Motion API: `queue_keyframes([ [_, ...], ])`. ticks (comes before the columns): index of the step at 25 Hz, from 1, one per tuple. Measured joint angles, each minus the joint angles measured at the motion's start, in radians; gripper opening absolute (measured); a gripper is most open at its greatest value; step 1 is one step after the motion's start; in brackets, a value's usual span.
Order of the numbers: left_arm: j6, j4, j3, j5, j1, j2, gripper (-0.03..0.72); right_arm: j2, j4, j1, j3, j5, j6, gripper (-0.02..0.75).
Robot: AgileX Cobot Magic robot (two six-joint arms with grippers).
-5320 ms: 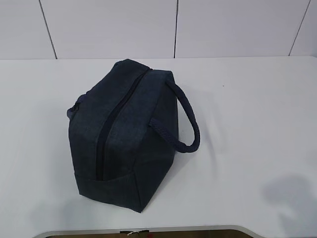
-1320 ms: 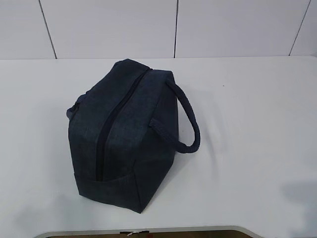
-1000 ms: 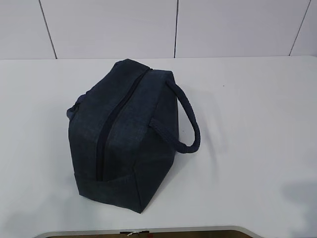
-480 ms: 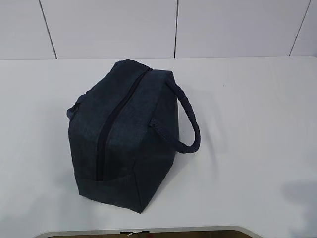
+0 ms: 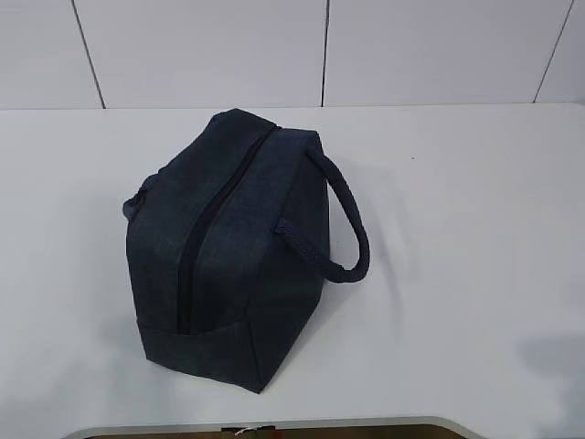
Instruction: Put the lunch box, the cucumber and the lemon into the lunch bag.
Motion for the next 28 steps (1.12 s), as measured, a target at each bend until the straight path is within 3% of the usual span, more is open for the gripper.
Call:
queue_keyframes([
  [28,0.060,0.027,0.000,0.000,0.000,0.000,0.242,0.000,0.000,0.000,0.000,0.000,0.000,0.389],
])
